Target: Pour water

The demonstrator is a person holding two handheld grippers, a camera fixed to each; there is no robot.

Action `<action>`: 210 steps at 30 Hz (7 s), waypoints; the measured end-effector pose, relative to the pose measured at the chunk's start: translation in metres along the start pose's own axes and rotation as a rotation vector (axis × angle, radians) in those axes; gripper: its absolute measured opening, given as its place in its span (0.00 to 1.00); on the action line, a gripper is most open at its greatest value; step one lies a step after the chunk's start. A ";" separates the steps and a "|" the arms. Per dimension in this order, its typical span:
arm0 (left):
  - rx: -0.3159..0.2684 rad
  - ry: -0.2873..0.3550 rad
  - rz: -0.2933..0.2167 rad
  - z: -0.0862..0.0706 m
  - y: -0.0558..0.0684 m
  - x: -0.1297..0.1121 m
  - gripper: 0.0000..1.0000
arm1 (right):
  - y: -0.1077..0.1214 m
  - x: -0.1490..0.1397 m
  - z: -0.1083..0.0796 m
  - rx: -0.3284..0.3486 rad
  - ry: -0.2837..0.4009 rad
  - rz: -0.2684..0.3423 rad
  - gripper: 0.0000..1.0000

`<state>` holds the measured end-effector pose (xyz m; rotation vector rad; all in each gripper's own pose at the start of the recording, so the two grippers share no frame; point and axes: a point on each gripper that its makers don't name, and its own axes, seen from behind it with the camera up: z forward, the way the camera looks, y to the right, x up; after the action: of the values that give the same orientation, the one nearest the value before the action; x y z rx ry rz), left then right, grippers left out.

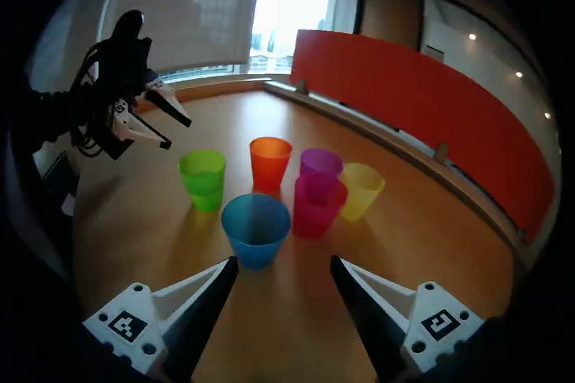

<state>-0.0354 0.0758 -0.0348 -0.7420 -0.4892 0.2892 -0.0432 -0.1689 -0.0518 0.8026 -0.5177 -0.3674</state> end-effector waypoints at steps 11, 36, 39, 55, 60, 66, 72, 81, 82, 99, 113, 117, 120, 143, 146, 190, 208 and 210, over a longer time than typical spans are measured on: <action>0.152 0.111 -0.099 -0.021 -0.024 0.016 0.86 | 0.023 0.021 -0.027 -0.163 0.113 0.085 1.00; 0.397 0.446 -0.261 -0.066 -0.056 0.067 0.86 | 0.092 0.072 -0.093 -0.592 0.405 0.180 1.00; 0.423 0.463 -0.262 -0.068 -0.057 0.069 0.86 | 0.101 0.075 -0.104 -0.643 0.445 0.207 1.00; 0.521 0.554 -0.295 -0.080 -0.069 0.081 0.86 | 0.136 0.058 -0.131 -0.796 0.540 0.323 1.00; 0.561 0.561 -0.275 -0.084 -0.072 0.084 0.86 | 0.138 0.048 -0.125 -0.819 0.510 0.316 1.00; 0.602 0.575 -0.264 -0.086 -0.074 0.083 0.86 | 0.141 0.037 -0.124 -0.834 0.497 0.343 1.00; 0.652 0.581 -0.260 -0.085 -0.079 0.076 0.86 | 0.146 0.035 -0.133 -0.868 0.513 0.357 1.00; 0.658 0.588 -0.280 -0.069 -0.072 0.061 0.86 | 0.141 0.035 -0.144 -0.870 0.556 0.379 1.00; 0.663 0.590 -0.282 -0.068 -0.073 0.060 0.86 | 0.141 0.034 -0.145 -0.873 0.560 0.383 1.00; 0.696 0.582 -0.295 -0.058 -0.073 0.040 0.86 | 0.144 0.023 -0.147 -0.904 0.531 0.404 1.00; 0.708 0.552 -0.290 -0.051 -0.074 0.026 0.86 | 0.142 0.019 -0.148 -0.905 0.518 0.407 1.00; 0.707 0.549 -0.289 -0.050 -0.072 0.025 0.86 | 0.143 0.018 -0.148 -0.910 0.510 0.403 1.00; 0.707 0.548 -0.292 -0.050 -0.072 0.023 0.86 | 0.143 0.018 -0.148 -0.912 0.510 0.403 1.00; 0.712 0.498 -0.284 -0.039 -0.075 0.012 0.86 | 0.145 0.020 -0.152 -0.914 0.516 0.405 1.00; 0.711 0.498 -0.284 -0.039 -0.075 0.012 0.86 | 0.145 0.021 -0.152 -0.913 0.517 0.404 1.00; 0.706 0.494 -0.280 -0.037 -0.072 0.014 0.86 | 0.129 0.028 -0.150 -0.920 0.579 0.270 1.00; 0.707 0.494 -0.280 -0.037 -0.072 0.014 0.86 | 0.145 0.005 -0.099 -0.844 0.569 0.329 1.00; 0.707 0.494 -0.280 -0.037 -0.072 0.014 0.86 | 0.147 0.003 -0.095 -0.841 0.562 0.330 1.00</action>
<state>0.0015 0.0095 -0.0029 -0.0364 0.0001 -0.0005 0.0298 -0.0200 0.0053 -0.0214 0.0608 -0.0213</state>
